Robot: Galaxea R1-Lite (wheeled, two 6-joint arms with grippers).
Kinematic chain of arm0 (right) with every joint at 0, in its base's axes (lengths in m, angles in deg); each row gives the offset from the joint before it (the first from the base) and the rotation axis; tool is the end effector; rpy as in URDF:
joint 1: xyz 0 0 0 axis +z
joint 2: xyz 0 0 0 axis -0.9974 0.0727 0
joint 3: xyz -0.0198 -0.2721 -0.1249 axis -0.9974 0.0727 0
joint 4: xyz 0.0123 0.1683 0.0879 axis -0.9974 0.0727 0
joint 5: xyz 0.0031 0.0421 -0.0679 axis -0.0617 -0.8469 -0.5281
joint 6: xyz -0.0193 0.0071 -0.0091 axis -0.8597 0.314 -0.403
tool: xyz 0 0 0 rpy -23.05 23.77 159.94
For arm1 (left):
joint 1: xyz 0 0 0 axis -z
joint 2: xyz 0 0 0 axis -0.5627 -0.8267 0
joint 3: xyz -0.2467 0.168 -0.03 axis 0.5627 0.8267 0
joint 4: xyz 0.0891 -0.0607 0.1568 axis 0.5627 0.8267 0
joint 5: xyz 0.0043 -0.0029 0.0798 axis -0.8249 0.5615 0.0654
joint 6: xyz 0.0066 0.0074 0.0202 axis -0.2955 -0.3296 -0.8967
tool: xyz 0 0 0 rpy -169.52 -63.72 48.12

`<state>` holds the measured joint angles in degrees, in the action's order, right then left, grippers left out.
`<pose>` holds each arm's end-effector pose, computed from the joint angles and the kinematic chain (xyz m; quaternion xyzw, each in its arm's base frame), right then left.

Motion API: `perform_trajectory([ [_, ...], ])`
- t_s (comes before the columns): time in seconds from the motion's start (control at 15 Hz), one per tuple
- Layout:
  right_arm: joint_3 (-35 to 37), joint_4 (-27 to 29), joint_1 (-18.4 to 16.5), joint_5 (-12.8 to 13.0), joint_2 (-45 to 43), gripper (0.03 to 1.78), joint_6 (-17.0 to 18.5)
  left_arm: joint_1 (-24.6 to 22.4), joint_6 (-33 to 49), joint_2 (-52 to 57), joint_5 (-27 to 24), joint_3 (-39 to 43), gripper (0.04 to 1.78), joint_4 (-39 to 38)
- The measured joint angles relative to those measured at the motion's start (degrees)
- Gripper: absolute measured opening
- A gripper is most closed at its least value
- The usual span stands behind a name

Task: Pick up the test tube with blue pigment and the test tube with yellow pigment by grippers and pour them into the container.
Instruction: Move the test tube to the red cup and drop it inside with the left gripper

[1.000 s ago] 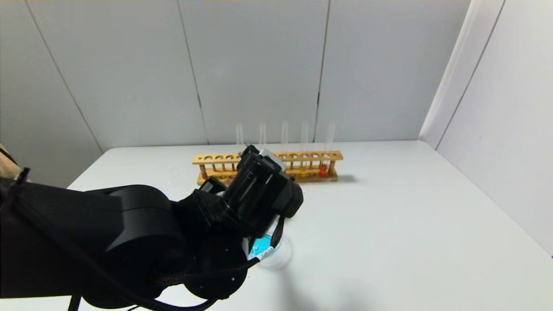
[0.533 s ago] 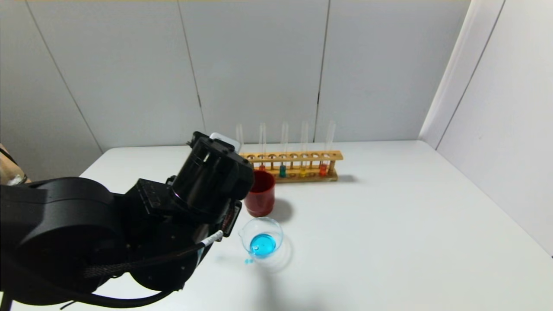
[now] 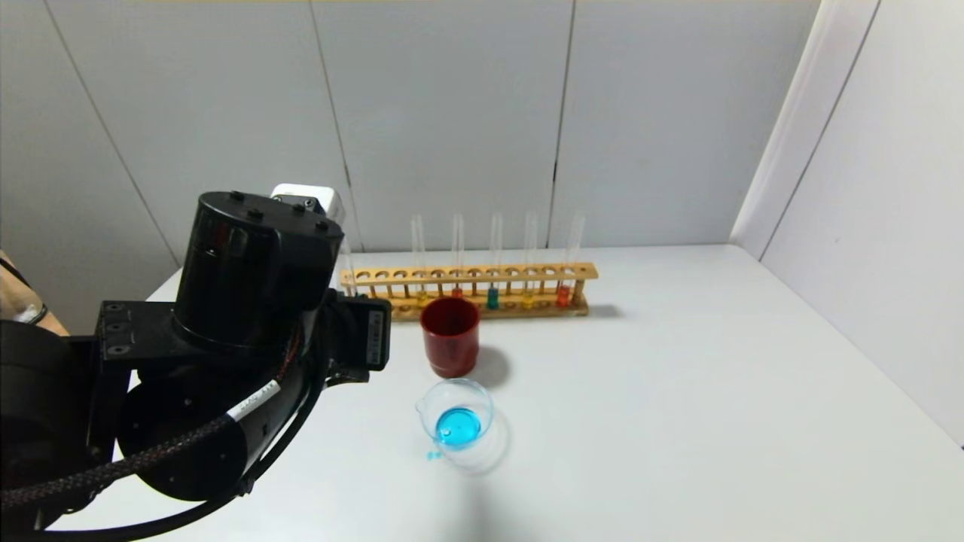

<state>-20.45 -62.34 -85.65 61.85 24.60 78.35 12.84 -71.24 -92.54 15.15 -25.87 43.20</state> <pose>-0.0229 -0.0003 0.0756 0.0047 -0.0006 0.0000 1.0000 0.1871 -0.1794 0.2238 -0.0017 0.1527 -0.0284 0.9879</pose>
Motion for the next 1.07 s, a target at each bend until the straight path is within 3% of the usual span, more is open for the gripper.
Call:
perform_trajectory([
  [0.47,0.00,0.00,-0.02,0.00,0.00,1.74,-0.04,-2.49,-0.06,-0.99,-1.30,-1.87,0.27,-6.53],
  [0.8,0.00,0.00,-0.02,0.00,0.00,1.74,-0.02,-2.82,-1.08,-6.21,-2.34,-8.29,0.27,-6.67],
  [1.07,0.00,0.00,-0.02,-0.02,0.00,1.74,-0.02,-2.79,-3.62,-12.04,-6.23,-13.51,0.27,-7.22],
])
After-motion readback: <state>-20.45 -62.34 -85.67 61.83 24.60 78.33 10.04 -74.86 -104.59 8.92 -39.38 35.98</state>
